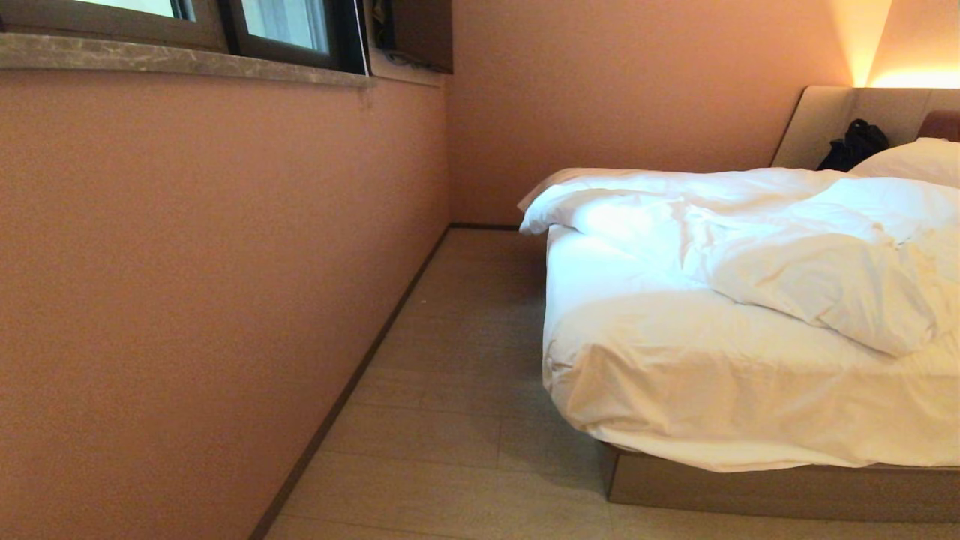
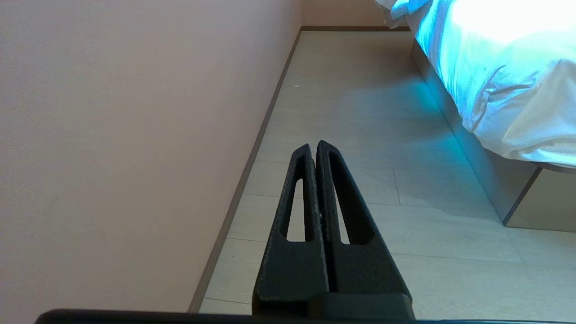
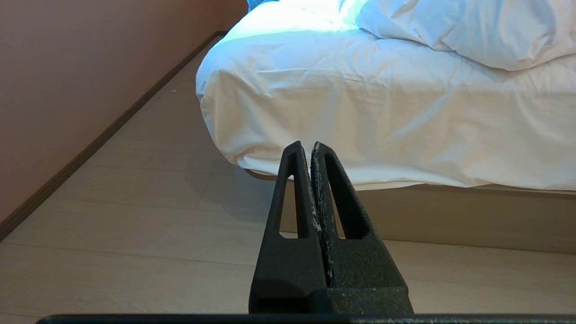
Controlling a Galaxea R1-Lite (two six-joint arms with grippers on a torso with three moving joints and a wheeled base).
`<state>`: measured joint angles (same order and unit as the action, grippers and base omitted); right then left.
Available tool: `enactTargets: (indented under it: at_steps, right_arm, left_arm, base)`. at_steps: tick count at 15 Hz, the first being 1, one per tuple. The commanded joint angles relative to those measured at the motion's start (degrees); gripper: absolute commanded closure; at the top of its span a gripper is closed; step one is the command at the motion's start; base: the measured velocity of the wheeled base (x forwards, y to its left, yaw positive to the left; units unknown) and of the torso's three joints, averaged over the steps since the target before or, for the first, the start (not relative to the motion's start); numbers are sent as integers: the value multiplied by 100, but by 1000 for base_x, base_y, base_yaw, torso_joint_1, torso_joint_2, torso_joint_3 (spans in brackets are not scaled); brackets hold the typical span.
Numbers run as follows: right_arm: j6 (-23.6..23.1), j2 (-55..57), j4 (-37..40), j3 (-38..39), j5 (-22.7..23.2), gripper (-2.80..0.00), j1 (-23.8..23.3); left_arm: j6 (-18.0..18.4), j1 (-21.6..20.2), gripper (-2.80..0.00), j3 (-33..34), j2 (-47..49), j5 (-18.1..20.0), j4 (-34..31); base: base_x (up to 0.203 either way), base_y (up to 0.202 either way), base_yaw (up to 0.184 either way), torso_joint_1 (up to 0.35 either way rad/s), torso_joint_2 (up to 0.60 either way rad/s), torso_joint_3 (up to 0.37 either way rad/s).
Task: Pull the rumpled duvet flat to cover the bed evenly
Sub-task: Hold the folded corner of the quilt
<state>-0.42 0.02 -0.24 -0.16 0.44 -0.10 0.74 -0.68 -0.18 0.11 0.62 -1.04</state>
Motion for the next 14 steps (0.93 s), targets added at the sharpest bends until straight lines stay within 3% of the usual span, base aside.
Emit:
enactTargets:
  at_steps: [1, 14]
  right_arm:
    - [-2, -2, -2, -2, 0, 0, 1]
    - [-2, -2, 7, -2, -9, 0, 1]
  left_arm:
    - [-4, -2, 0, 1, -2, -1, -2]
    - [-4, -2, 0, 1, -2, -1, -1]
  base:
    - [0, 0, 0, 0, 0, 0]
    - [0, 0, 0, 0, 0, 0]
